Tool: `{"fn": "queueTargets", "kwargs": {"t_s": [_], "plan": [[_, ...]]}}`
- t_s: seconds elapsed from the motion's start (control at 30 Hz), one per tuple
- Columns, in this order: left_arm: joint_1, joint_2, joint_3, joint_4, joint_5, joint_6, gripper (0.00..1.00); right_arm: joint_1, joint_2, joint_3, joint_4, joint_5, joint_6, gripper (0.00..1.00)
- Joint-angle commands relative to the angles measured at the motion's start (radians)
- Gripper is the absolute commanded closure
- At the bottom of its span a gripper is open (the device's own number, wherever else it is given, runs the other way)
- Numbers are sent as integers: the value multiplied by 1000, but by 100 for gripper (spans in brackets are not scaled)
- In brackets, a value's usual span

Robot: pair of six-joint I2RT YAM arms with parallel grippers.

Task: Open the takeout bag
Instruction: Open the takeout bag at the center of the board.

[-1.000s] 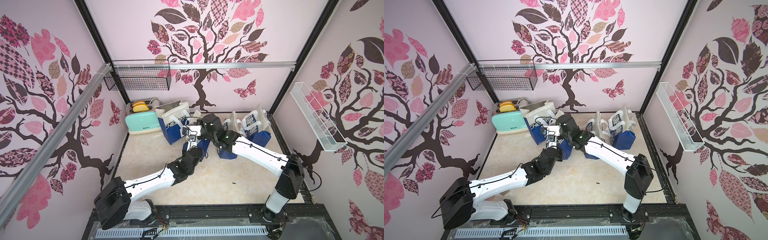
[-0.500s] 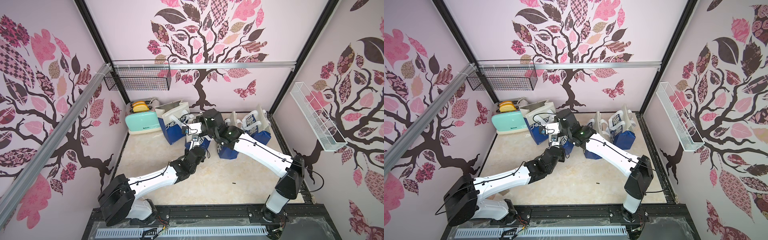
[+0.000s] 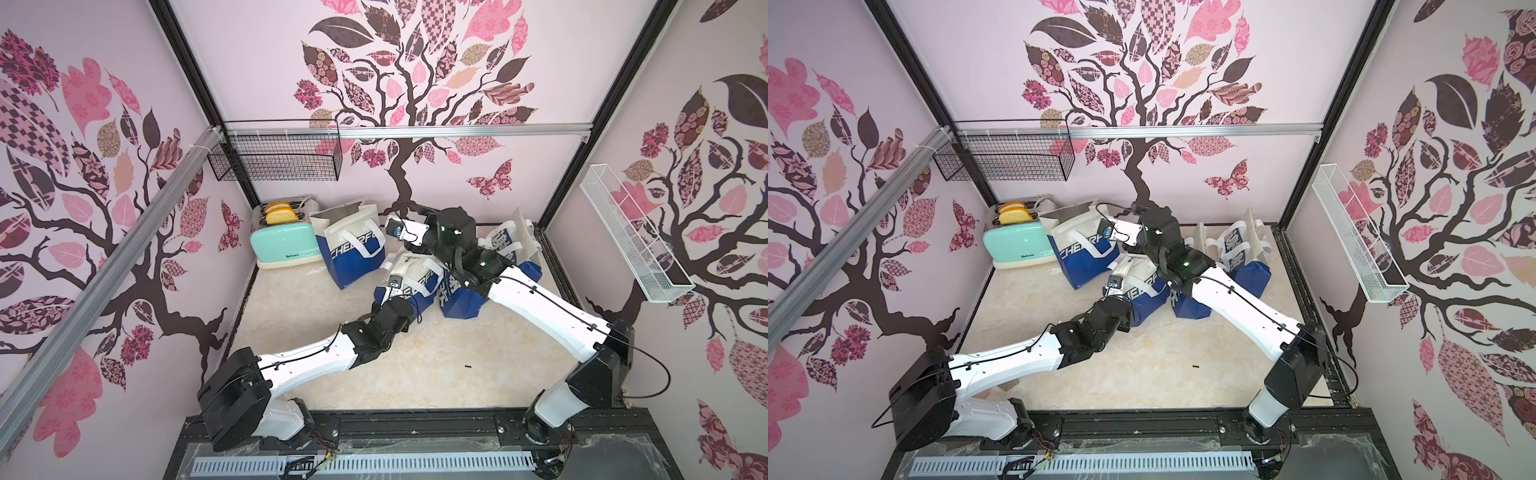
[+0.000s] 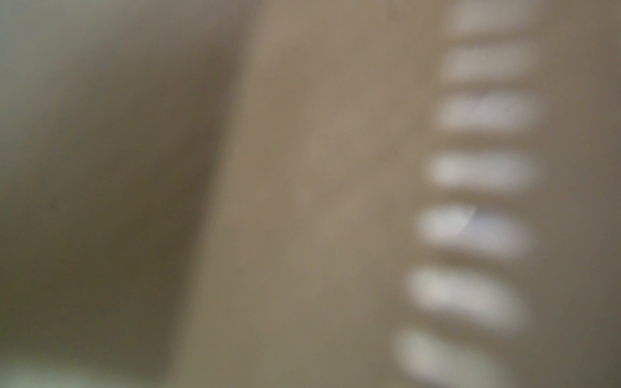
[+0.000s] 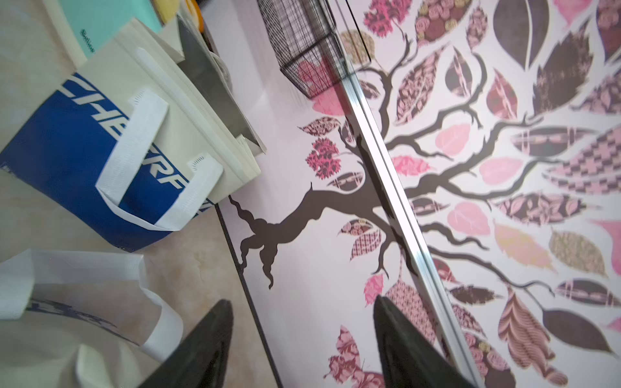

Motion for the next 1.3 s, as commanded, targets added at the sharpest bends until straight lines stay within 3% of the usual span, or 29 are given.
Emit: {"fn": "queueTargets", "kwargs": {"t_s": [0.0, 0.2, 0.37, 0.57, 0.97, 1.27], "plan": [[2, 15, -8, -133, 22, -8, 100, -12, -37, -23, 1, 88, 153, 27], [2, 23, 0, -134, 16, -2, 100, -95, -202, -317, 47, 97, 225, 30], [2, 36, 10, -128, 21, 3, 100, -109, -356, -524, 37, -79, 253, 31], [2, 45, 17, -118, 22, 18, 100, -108, -328, -469, -10, -238, 320, 32], [2, 53, 23, -109, 9, 41, 100, -103, -204, -367, 1, -389, 342, 42], [4, 61, 26, -105, 6, 50, 100, -96, -201, -390, -9, -407, 348, 48]]}}
